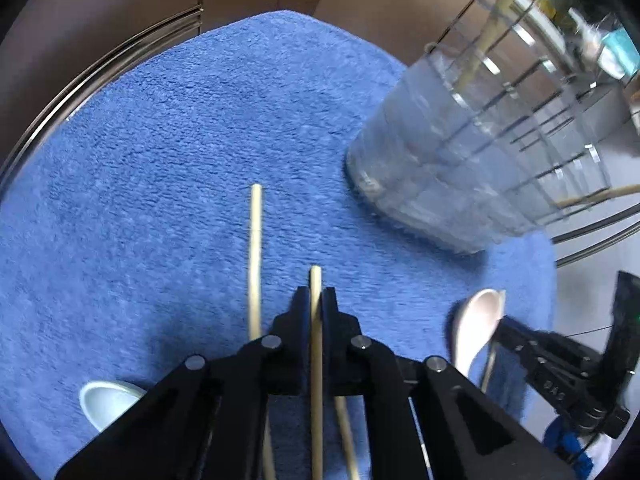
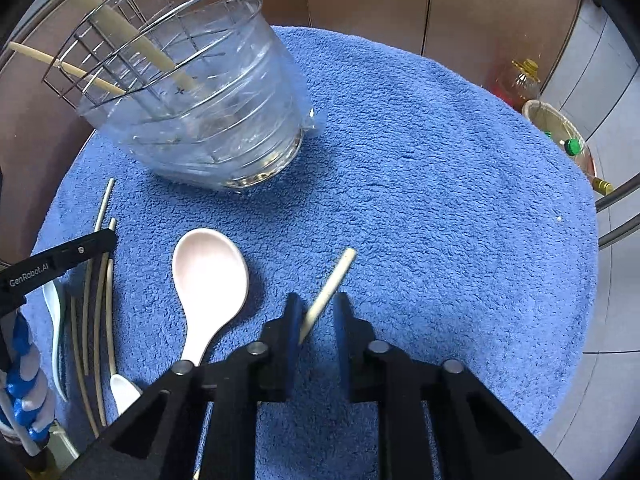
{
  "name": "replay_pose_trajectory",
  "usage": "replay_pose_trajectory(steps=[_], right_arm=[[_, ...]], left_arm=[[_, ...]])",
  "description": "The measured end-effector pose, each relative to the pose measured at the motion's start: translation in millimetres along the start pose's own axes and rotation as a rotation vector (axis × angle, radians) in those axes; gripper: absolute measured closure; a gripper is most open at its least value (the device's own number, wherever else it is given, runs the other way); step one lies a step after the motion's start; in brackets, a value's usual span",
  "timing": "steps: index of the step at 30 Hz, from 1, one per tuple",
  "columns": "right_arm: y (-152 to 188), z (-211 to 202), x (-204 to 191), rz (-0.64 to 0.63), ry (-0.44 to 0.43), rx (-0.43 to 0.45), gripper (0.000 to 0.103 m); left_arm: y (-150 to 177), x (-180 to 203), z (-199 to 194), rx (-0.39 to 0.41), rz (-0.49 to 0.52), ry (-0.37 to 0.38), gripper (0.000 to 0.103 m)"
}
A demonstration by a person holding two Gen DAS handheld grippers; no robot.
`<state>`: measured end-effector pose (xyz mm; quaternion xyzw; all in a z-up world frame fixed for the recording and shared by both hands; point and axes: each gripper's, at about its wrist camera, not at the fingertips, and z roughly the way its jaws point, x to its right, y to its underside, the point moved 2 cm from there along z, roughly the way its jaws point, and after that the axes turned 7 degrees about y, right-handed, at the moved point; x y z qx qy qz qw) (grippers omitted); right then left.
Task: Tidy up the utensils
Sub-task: 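Lower the left and right grippers onto another chopstick each and close, then carry the chopsticks into the holder and open both grippers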
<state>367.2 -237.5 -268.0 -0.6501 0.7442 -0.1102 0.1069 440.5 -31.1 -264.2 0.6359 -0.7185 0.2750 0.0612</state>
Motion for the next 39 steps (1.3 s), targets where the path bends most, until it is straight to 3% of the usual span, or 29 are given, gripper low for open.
replay_pose_trajectory(steps=[4,11,22,28,33,39], right_arm=[[8.0,-6.0,11.7,0.033,-0.050,0.009,0.097],[28.5,-50.8,29.8,0.022,-0.128,0.122,0.097],[47.3,-165.4,29.3,-0.030,-0.230,0.441,0.097],[35.5,-235.1,22.1,-0.045,-0.288,0.663,0.097],[6.2,-285.2,15.4,-0.028,-0.326,0.898,0.097],[-45.7,-285.2,7.3,-0.017,-0.327,1.060,0.097]], left_arm=[[11.4,2.7,-23.6,0.096,0.021,0.044,0.098],[35.0,10.7,-79.1,0.245,0.038,0.096,0.098],[55.5,45.7,-189.5,0.510,0.114,0.138,0.098],[32.4,75.2,-235.8,0.648,0.137,0.184,0.098],[-3.9,100.5,-264.2,0.796,0.137,0.210,0.098],[-52.8,127.5,-262.3,0.918,0.139,0.199,0.098]])
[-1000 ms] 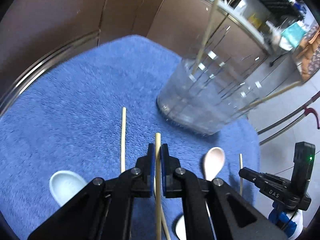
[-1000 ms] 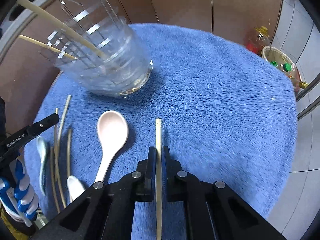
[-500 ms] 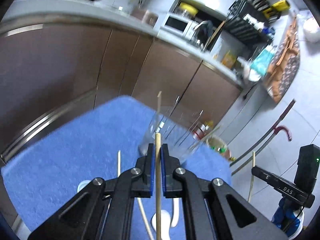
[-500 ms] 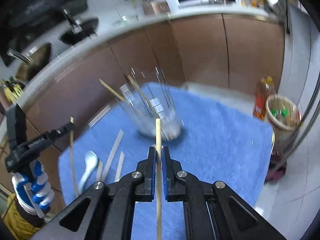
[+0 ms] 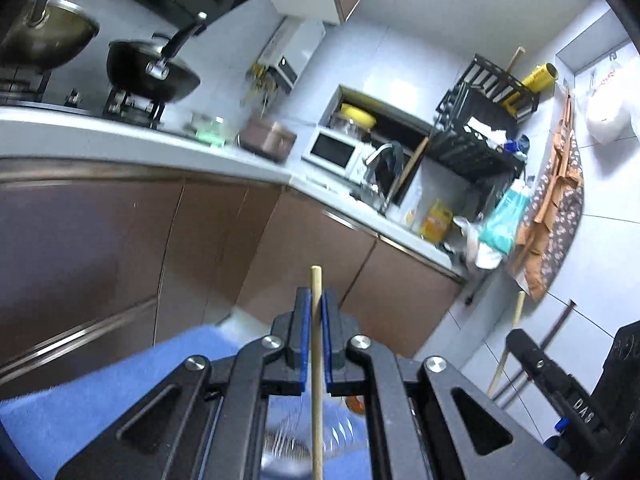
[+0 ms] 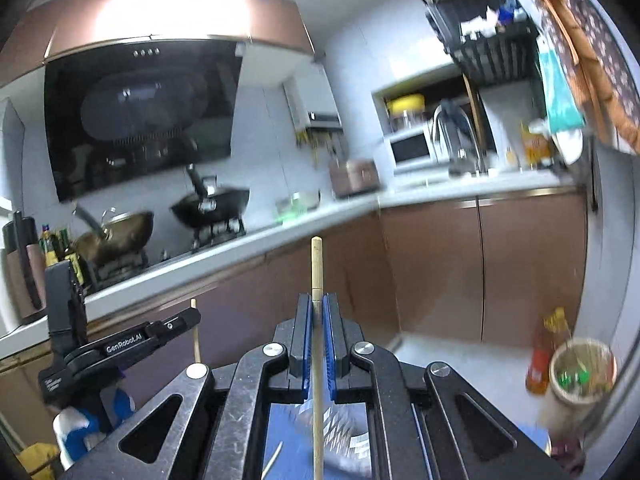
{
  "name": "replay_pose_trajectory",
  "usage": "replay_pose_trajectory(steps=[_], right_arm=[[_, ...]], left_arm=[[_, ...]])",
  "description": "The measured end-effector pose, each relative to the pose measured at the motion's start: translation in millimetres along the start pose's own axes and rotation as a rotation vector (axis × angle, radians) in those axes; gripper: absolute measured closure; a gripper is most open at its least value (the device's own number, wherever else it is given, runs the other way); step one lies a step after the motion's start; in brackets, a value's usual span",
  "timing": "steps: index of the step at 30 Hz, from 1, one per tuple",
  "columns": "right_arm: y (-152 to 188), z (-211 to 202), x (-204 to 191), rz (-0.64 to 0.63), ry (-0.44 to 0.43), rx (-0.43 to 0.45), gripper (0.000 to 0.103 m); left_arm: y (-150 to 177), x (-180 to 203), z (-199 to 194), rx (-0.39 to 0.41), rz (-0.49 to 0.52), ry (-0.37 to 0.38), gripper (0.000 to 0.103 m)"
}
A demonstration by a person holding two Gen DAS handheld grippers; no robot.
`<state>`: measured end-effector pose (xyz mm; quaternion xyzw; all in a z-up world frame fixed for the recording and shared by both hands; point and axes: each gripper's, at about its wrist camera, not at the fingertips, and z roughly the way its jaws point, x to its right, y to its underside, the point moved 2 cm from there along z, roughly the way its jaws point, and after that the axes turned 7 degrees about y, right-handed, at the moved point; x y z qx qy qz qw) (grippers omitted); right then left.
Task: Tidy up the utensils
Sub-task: 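Carry the chopsticks into the holder and open both grippers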
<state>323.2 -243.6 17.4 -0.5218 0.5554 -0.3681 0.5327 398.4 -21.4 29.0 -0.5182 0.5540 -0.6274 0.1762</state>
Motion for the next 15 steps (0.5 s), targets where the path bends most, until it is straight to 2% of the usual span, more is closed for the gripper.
replay_pose_trajectory(steps=[8,15], right_arm=[[16.9,78.0,23.6,0.022,-0.026,0.050,0.097],[58.0,108.9,33.2,0.006,-0.022,0.040,0.097]], left_arm=[[7.6,-10.8,69.3,0.082,0.037,-0.092,0.098],[51.1,-23.1,107.1,0.107,0.123,-0.184,0.098]])
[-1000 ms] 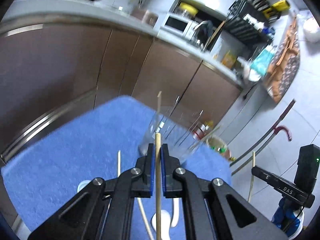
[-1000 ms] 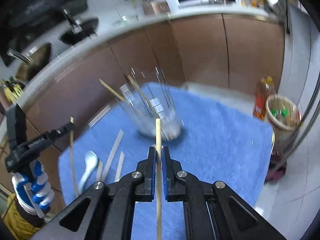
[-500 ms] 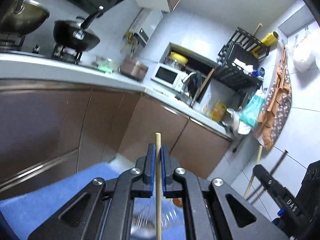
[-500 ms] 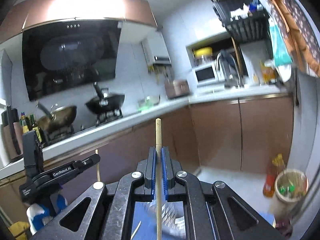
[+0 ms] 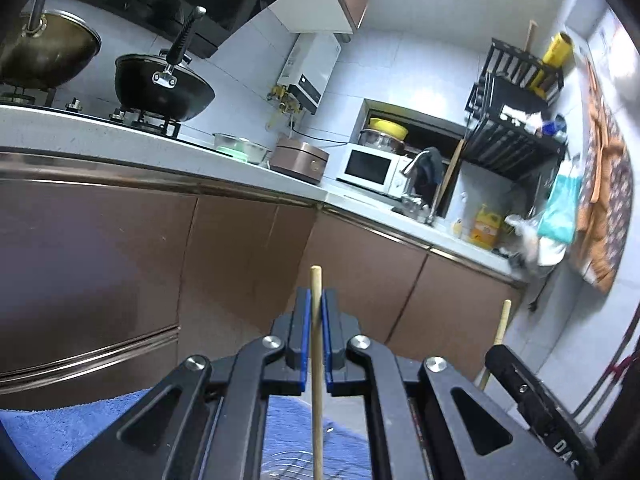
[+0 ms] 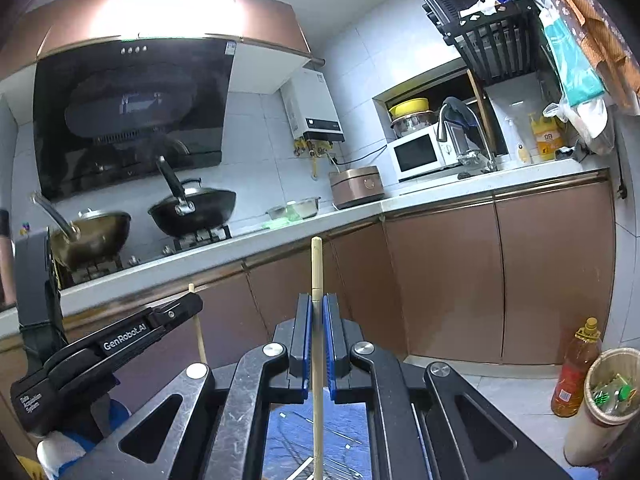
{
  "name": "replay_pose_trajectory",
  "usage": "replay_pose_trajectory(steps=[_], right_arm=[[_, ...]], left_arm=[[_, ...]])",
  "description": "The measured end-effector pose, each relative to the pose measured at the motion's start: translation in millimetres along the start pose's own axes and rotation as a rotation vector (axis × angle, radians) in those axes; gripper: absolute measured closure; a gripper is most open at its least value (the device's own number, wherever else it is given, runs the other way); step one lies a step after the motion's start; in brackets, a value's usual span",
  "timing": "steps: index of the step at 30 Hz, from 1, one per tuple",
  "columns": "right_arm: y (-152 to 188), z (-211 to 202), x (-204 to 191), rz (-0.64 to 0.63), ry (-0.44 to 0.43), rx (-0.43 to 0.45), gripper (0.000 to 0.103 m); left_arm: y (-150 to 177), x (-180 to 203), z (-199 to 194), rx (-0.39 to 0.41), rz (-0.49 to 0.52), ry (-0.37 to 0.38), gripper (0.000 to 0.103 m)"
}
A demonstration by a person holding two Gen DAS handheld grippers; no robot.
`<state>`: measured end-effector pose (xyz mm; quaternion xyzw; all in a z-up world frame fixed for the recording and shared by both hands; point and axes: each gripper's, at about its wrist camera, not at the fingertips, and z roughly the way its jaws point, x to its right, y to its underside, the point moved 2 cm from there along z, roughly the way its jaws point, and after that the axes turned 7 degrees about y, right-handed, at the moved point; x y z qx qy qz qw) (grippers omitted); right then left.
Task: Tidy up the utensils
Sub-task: 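Carry the chopsticks into the holder and open both grippers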
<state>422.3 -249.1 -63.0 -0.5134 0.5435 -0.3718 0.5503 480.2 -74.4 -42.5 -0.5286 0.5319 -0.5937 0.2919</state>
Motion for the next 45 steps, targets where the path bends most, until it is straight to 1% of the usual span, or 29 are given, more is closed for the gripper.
replay_pose_trajectory(steps=[2,5,8,12,16,18,20,21,22,27,29,34,36,39,42,45], right_arm=[[14.5,3.9,0.2,-0.019,0.016,-0.010,0.097],[33.4,3.0,-2.5,-0.066,0.042,-0.046,0.096],[39.1,-2.7,-5.1,-0.078,0.035,-0.066,0.096],[42.0,-12.7,-5.1,-0.080,0.046,-0.085,0.094],[31.4,-43.2,-4.5,-0.059,0.067,-0.075,0.090],[26.3,-58.1,-5.4,-0.053,0.073,-0.075,0.087],[19.7,-78.5,-7.7,-0.052,0.080,-0.074,0.082],[15.5,-90.3,-8.5,-0.045,0.084,-0.077,0.078],[13.3,-97.9,-8.6,-0.037,0.085,-0.079,0.074],[-1.0,-150.2,-13.1,-0.006,0.082,-0.090,0.069],[-4.6,-170.8,-15.5,0.010,0.076,-0.107,0.068],[-6.1,-205.9,-29.5,-0.011,0.068,-0.150,0.068],[-4.4,-219.0,-35.7,-0.022,0.057,-0.166,0.068],[-1.6,-234.1,-43.8,-0.035,0.047,-0.183,0.068],[2.1,-245.9,-47.9,-0.028,0.015,-0.206,0.067],[7.9,-254.5,-49.1,-0.027,0.009,-0.229,0.066]], left_arm=[[13.6,-0.7,5.0,-0.010,0.019,-0.013,0.098],[31.9,-6.5,8.3,-0.036,0.006,-0.004,0.097],[38.6,-8.0,7.3,-0.047,0.021,-0.013,0.097],[39.5,-10.6,-5.7,-0.076,0.031,-0.009,0.096],[26.0,-11.0,-37.5,-0.082,0.035,0.007,0.096],[18.4,-10.2,-54.0,-0.089,0.042,0.021,0.094],[9.3,-9.4,-75.5,-0.111,0.049,0.039,0.076],[4.0,-9.2,-91.6,-0.115,0.058,0.042,0.058],[0.5,-9.5,-102.8,-0.111,0.065,0.040,0.052],[-15.3,-17.1,-174.1,-0.104,0.096,0.042,0.052],[-18.6,-21.7,-196.9,-0.110,0.107,0.037,0.052],[-21.8,-45.6,-254.1,-0.131,0.100,0.004,0.050],[-18.8,-56.7,-272.4,-0.161,0.094,-0.026,0.050],[-11.4,-71.2,-287.6,-0.211,0.089,-0.037,0.050],[0.4,-86.1,-300.8,-0.274,0.070,-0.031,0.050],[16.5,-103.2,-313.5,-0.325,0.038,-0.026,0.050]])
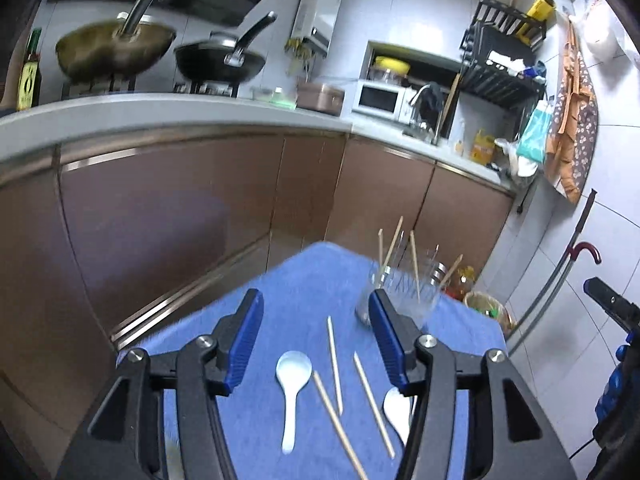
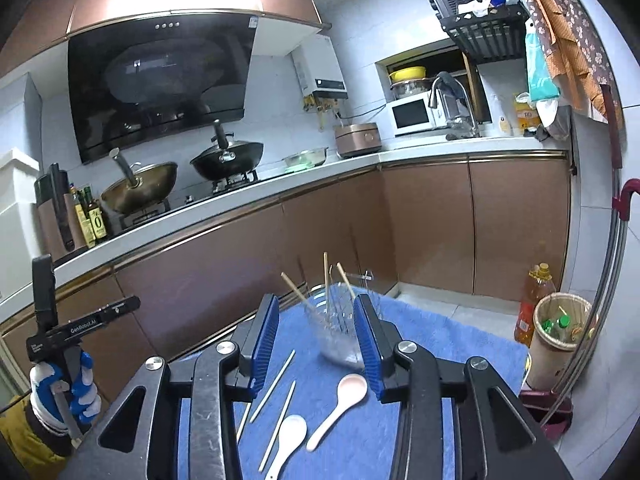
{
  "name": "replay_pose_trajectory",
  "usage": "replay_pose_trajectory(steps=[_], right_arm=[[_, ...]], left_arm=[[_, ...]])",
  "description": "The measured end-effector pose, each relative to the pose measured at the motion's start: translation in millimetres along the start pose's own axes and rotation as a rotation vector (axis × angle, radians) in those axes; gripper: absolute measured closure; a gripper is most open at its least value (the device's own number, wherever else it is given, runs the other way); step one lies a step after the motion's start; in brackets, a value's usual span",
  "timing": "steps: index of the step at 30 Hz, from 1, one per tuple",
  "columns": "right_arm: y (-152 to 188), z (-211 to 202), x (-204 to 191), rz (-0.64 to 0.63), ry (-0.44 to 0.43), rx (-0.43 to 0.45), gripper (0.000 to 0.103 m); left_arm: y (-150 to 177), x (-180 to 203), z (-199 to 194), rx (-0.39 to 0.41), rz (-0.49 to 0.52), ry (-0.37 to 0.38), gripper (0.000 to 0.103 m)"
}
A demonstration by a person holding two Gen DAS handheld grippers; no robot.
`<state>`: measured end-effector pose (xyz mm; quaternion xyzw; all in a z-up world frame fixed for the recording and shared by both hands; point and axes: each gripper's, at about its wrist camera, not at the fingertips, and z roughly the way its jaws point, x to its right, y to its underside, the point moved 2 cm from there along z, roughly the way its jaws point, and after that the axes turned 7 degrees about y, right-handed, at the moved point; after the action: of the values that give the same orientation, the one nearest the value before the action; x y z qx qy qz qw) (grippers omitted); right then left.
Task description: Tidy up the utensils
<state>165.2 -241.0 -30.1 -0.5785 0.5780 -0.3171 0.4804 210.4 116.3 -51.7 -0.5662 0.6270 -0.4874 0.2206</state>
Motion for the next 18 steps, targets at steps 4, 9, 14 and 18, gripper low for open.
replay_pose_trajectory(steps=[4,9,14,18], right_arm=[[13.7,-2.8,3.7,0.023,-0.004,-0.045,0.065],[32.1,4.8,2.2,0.015,0.011,-0.106,0.065],[58.5,35.4,-5.2,0.002,-0.004,-0.211,0.065],[81.8,61.3,-4.7,0.027,-0.043,-0.304,0.065]], left_arm=[[23.4,-16.4,3.2,-0.061,-0.061,0.043,0.050],[55.9,-29.2,24.7,-0.163,-0.163,0.113,0.050],[85.9,-27.4,68.2,-0.337,-0.234,0.185,0.051],[101.3,-21.0,104.2,-0.451,-0.265,0.187,0.051]])
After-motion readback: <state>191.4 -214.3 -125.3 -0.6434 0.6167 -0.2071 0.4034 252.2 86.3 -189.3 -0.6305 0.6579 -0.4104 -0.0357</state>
